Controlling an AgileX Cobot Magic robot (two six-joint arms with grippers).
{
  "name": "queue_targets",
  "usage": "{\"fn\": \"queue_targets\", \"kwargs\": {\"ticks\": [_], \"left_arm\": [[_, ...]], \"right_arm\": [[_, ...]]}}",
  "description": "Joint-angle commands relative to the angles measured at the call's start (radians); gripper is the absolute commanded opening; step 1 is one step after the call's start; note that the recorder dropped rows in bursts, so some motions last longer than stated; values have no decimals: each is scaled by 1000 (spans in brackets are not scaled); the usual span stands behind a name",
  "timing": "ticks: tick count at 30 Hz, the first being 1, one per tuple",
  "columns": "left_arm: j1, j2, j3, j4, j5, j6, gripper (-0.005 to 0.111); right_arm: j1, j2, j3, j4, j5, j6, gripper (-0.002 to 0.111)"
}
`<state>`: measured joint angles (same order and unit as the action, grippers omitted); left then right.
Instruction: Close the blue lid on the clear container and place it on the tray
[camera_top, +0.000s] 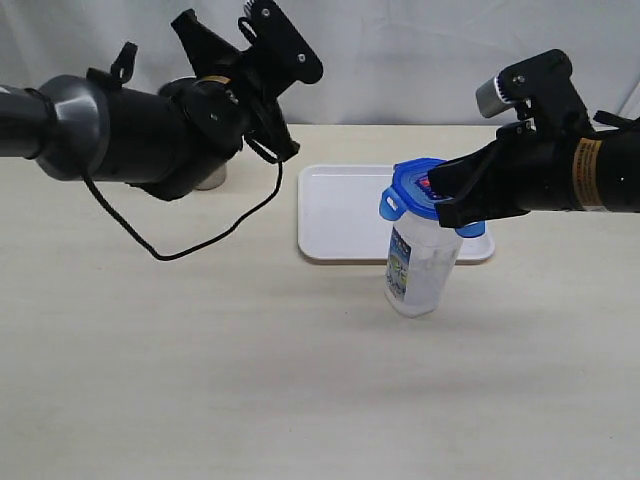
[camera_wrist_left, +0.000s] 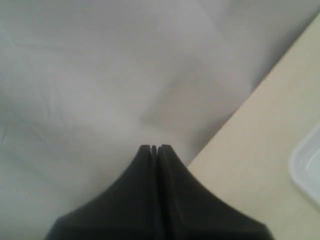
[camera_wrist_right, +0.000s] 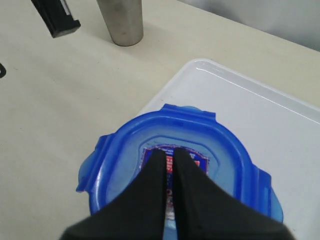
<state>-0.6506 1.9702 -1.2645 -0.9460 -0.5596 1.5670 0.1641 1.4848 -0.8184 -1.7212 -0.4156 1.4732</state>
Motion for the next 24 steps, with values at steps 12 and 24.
{"fn": "queue_targets", "kwargs": {"ticks": [12, 24], "left_arm": [[261, -110, 235, 1989, -278, -2042, 0], [221, -104, 229, 2269, -389, -2306, 0]], "right_arm": [[2, 13, 6, -23, 20, -15, 4], [2, 13, 6, -23, -6, -15, 4]]}}
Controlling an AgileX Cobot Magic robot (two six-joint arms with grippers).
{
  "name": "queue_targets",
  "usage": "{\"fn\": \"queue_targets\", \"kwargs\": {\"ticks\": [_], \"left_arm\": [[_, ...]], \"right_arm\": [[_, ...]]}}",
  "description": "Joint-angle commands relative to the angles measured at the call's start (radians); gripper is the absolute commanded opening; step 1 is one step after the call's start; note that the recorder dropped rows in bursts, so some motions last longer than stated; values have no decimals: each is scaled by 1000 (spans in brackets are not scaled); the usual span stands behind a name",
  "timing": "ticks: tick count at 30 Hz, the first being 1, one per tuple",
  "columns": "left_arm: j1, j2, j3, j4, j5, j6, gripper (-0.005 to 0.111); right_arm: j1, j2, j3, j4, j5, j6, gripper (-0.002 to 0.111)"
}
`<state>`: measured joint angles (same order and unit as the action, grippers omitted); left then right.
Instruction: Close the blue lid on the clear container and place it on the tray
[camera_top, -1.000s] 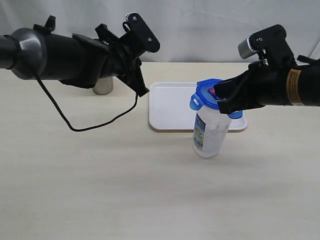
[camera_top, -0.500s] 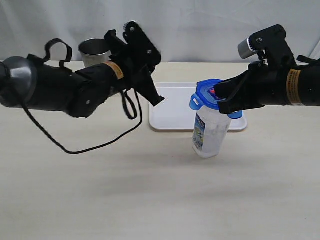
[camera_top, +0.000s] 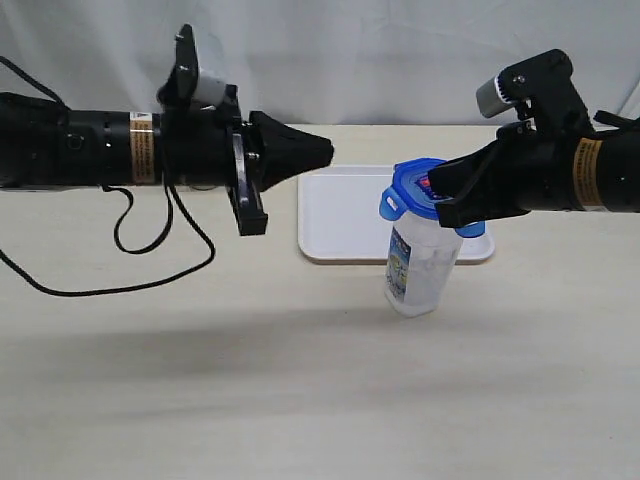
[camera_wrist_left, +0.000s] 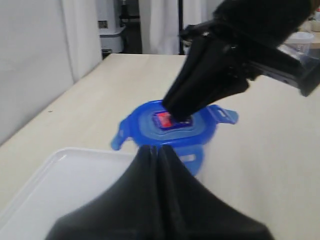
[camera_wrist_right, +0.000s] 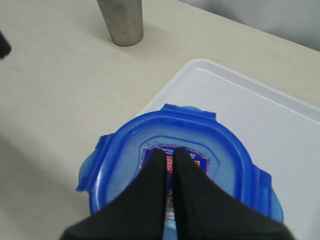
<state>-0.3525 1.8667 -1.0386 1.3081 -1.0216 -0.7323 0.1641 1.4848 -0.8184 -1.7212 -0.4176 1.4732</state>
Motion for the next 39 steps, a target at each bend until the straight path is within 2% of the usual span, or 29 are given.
{"fn": "queue_targets", "kwargs": {"ticks": [1, 6, 11, 18, 22, 31, 39], "left_arm": [[-97, -1, 3, 7, 116, 2, 0], [-144, 0, 3, -86, 237, 52, 0], [-144, 4, 3, -176, 300, 117, 0], [-144, 45, 1, -258, 281, 186, 0], [-144, 49, 1, -246, 231, 186, 0], [-144, 61, 1, -244, 219, 179, 0], [-172, 61, 1, -213, 199, 178, 0]], "right_arm": [[2, 13, 6, -23, -4, -15, 4], [2, 13, 6, -23, -4, -15, 4], [2, 13, 6, -23, -4, -15, 4], [2, 11, 6, -23, -12, -16, 4], [2, -16, 6, -23, -30, -16, 4], [2, -44, 10, -23, -26, -16, 4], [2, -8, 15, -23, 1, -16, 4]]}}
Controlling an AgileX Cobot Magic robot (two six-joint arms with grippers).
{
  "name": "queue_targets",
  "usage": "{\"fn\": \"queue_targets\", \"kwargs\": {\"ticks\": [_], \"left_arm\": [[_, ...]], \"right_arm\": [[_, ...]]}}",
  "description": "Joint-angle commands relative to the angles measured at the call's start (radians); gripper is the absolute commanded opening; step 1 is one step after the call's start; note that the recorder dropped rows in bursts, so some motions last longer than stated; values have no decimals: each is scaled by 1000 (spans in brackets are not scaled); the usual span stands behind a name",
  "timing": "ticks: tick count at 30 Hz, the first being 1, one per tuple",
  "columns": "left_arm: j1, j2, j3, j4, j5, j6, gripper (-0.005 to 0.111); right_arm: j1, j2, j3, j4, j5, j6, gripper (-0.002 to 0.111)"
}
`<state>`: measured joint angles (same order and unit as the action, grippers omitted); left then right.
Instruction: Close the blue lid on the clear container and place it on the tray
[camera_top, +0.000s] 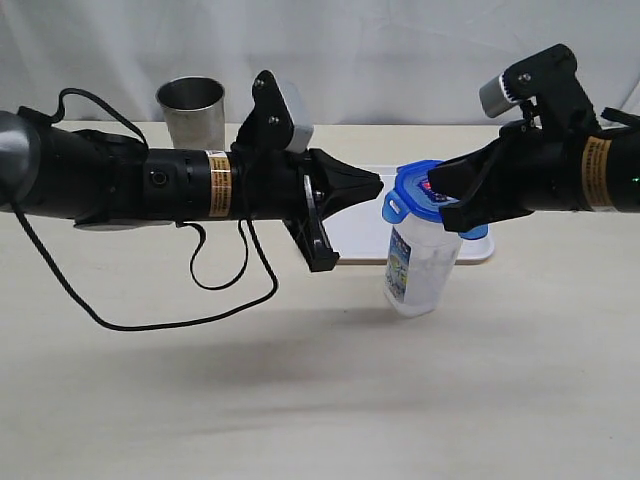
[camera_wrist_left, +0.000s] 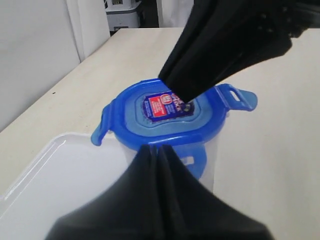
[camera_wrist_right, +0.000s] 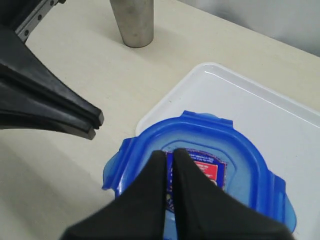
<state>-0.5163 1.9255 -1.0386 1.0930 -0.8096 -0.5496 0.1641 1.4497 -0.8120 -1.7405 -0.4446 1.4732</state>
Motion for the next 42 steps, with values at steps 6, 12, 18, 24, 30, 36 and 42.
{"fn": "queue_targets", "kwargs": {"ticks": [6, 12, 18, 24, 30, 36, 42], "left_arm": [[-8, 2, 1, 13, -11, -5, 0], [5, -6, 1, 79, 20, -47, 20], [23, 6, 3, 160, 30, -187, 79], [21, 81, 18, 142, 4, -155, 81], [21, 186, 12, 55, -88, -6, 81], [-19, 257, -37, -94, -110, 8, 81], [-61, 330, -115, -145, -103, 32, 81]], "right_arm": [[2, 41, 8, -4, 32, -16, 4], [2, 41, 8, -4, 32, -16, 4], [2, 41, 8, -4, 32, -18, 4], [2, 41, 8, -4, 28, -18, 4], [2, 41, 8, -4, 28, -18, 4], [2, 41, 8, -4, 28, -18, 4], [2, 41, 8, -4, 28, -18, 4]]}}
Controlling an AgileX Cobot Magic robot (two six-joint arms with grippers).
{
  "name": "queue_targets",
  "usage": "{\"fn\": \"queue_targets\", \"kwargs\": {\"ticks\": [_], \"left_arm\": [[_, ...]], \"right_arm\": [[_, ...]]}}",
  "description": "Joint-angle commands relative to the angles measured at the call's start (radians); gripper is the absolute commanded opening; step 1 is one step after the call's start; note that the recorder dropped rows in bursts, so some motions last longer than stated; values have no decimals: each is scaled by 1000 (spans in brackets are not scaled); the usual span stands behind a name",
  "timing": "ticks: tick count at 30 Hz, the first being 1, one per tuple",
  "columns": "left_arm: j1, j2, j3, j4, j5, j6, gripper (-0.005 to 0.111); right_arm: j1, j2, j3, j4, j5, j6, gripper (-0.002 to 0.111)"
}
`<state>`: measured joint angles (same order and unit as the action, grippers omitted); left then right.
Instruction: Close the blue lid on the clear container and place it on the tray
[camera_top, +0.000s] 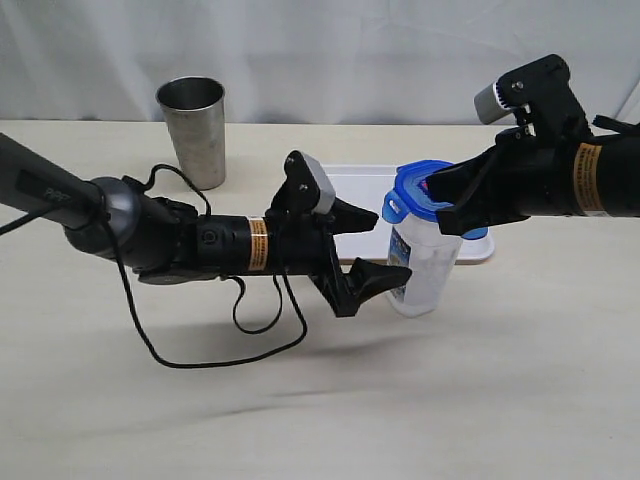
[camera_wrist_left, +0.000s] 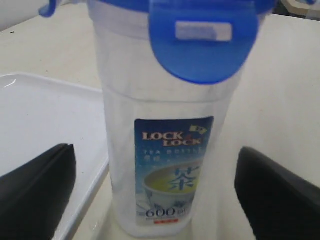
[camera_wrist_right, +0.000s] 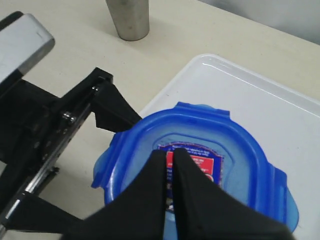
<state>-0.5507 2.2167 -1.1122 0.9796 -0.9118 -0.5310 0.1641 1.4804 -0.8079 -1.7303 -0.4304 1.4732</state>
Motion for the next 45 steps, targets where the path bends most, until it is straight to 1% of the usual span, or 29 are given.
{"fn": "queue_targets", "kwargs": {"ticks": [1, 12, 19, 23, 25, 28, 29, 32, 33, 34, 37, 38, 43, 45], "left_arm": [[-32, 48, -50, -34, -1, 18, 81], [-51, 162, -174, -54, -14, 32, 81], [-103, 190, -256, -71, -7, 33, 81], [-135, 200, -268, -173, 49, 61, 81], [-138, 200, -268, -179, 69, 90, 81], [-138, 200, -268, -177, 75, 90, 80], [-138, 200, -268, -177, 75, 90, 77], [-138, 200, -268, -177, 76, 90, 58], [-138, 200, -268, -177, 76, 90, 46], [-138, 200, -268, -177, 76, 90, 38], [-138, 200, -268, -160, 76, 90, 8], [-136, 200, -268, -154, 76, 90, 0], [-113, 178, -267, -89, 100, 47, 0], [-101, 163, -267, -40, 107, 15, 0]], "right_arm": [[2, 10, 4, -14, 14, -18, 4], [2, 10, 4, -14, 14, -18, 4], [2, 10, 4, -14, 14, -18, 4], [2, 10, 4, -14, 14, -16, 4], [2, 10, 4, -14, 14, -16, 4], [2, 10, 4, -14, 14, -16, 4], [2, 10, 4, -14, 14, -16, 4], [2, 10, 4, -14, 14, -16, 4], [2, 10, 4, -14, 14, -16, 4], [2, 10, 4, -14, 14, -16, 4], [2, 10, 4, -14, 12, -12, 4], [2, 8, 4, -14, 10, -12, 4], [2, -43, 0, -14, 10, 24, 5], [2, -72, -14, -14, 3, 90, 10]]}}
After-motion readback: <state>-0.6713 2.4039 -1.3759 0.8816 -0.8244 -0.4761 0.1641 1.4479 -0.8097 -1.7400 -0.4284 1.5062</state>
